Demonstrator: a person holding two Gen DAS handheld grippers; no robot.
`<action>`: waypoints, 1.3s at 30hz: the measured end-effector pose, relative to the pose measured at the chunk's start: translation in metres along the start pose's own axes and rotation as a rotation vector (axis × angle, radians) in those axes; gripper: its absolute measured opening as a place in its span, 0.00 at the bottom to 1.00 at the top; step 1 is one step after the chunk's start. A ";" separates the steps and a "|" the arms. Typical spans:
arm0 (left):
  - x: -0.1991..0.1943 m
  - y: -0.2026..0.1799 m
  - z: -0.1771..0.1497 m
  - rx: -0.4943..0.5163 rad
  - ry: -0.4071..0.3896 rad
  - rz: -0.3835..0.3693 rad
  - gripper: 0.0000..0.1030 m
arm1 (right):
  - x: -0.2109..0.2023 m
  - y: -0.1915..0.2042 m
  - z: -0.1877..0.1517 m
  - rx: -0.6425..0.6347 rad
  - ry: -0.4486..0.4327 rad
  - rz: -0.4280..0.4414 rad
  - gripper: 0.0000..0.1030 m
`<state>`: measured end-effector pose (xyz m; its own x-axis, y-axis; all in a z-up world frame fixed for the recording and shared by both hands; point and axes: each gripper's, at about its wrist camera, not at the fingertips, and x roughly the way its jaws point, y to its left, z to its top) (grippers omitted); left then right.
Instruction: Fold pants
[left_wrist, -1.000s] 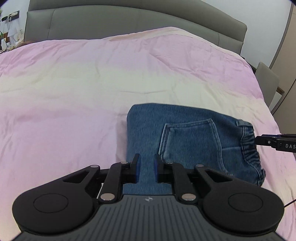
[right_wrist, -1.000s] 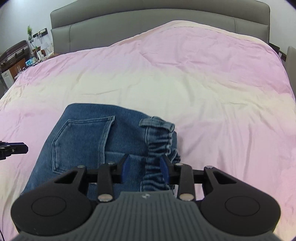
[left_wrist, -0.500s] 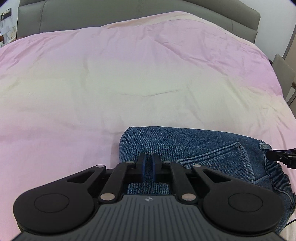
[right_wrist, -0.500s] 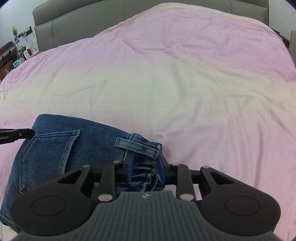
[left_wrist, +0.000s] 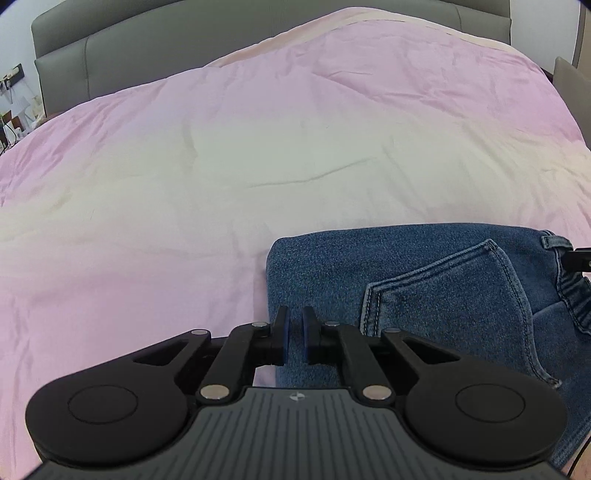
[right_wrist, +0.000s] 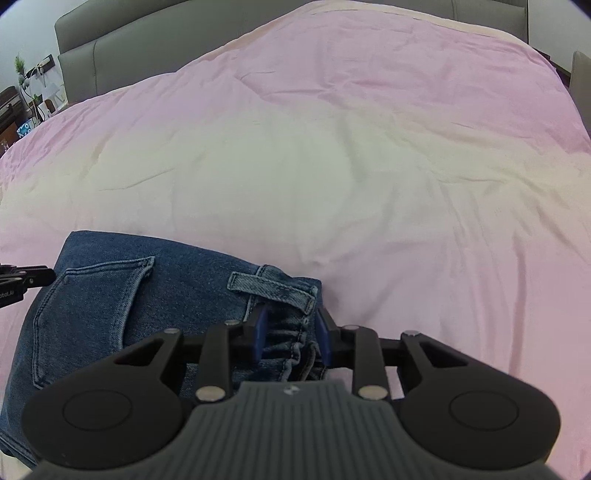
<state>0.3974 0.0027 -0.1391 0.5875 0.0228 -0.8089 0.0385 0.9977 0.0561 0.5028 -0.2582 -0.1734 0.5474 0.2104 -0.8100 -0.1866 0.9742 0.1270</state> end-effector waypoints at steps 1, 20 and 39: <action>-0.007 0.001 -0.002 0.002 -0.001 0.000 0.08 | -0.005 0.000 0.000 0.006 -0.003 0.005 0.24; -0.140 0.026 -0.054 -0.068 -0.013 -0.097 0.57 | -0.139 -0.018 -0.090 0.230 -0.074 0.131 0.70; -0.047 0.070 -0.127 -0.515 -0.058 -0.316 0.78 | -0.066 -0.048 -0.160 0.593 -0.078 0.271 0.82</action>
<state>0.2693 0.0793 -0.1715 0.6548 -0.2691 -0.7062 -0.1694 0.8584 -0.4842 0.3446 -0.3315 -0.2178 0.6063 0.4384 -0.6635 0.1427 0.7608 0.6331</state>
